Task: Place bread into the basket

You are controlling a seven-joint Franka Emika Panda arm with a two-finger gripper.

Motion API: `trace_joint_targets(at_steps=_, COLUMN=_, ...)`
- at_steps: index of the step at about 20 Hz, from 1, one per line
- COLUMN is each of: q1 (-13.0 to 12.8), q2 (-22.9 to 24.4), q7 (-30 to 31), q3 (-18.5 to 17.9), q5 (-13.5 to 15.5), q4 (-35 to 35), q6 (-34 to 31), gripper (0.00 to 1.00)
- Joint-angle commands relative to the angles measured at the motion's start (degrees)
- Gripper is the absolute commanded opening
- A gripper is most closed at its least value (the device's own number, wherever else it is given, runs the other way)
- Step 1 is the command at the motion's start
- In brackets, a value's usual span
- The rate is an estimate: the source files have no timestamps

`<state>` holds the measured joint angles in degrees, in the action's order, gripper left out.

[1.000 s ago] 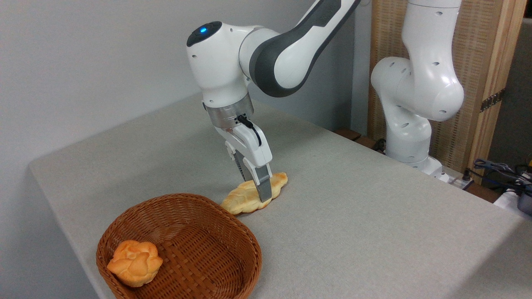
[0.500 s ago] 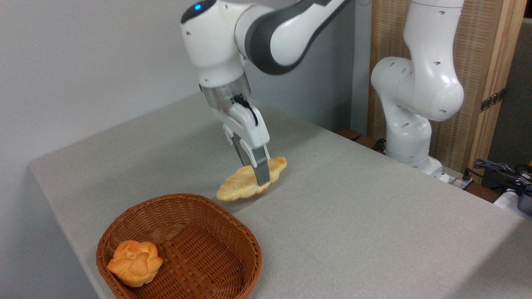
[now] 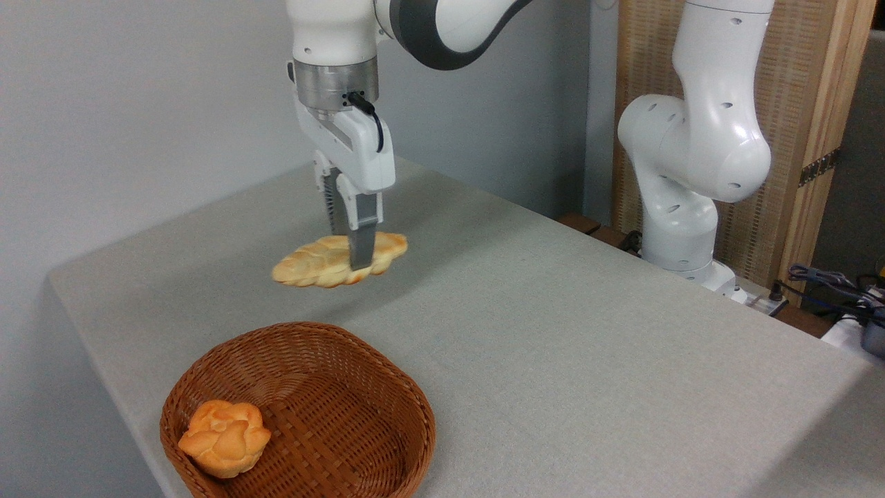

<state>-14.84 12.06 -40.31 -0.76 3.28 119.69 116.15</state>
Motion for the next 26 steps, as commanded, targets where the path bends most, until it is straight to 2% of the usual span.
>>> trace_joint_targets(at_steps=1, q1=0.17, q2=-1.77, q7=-1.09, q3=-3.36, q5=0.85, q4=-0.42, q6=9.06, gripper=0.57)
trace_joint_targets(at_steps=4, q1=0.08, q2=-4.14, q7=-1.17, q3=-5.65, q5=0.85, q4=-0.42, q6=16.1, gripper=0.76)
trace_joint_targets(at_steps=6, q1=0.17, q2=-5.99, q7=-1.09, q3=-6.88, q5=1.02, q4=-0.5, q6=20.5, gripper=0.79)
trace_joint_targets(at_steps=7, q1=0.17, q2=-7.04, q7=-1.09, q3=-7.06, q5=0.94, q4=-0.51, q6=22.43, gripper=0.86)
trace_joint_targets(at_steps=8, q1=0.17, q2=-8.01, q7=-1.09, q3=-7.32, q5=0.85, q4=-0.42, q6=23.58, gripper=0.98)
trace_joint_targets(at_steps=9, q1=0.17, q2=-8.71, q7=-1.17, q3=-7.41, q5=0.85, q4=-0.42, q6=24.12, gripper=1.0)
trace_joint_targets(at_steps=21, q1=0.17, q2=-9.95, q7=-1.53, q3=-8.46, q5=0.67, q4=-0.42, q6=24.82, gripper=1.0)
trace_joint_targets(at_steps=26, q1=-0.01, q2=-6.97, q7=1.97, q3=-8.29, q5=1.55, q4=-0.51, q6=24.13, gripper=1.0)
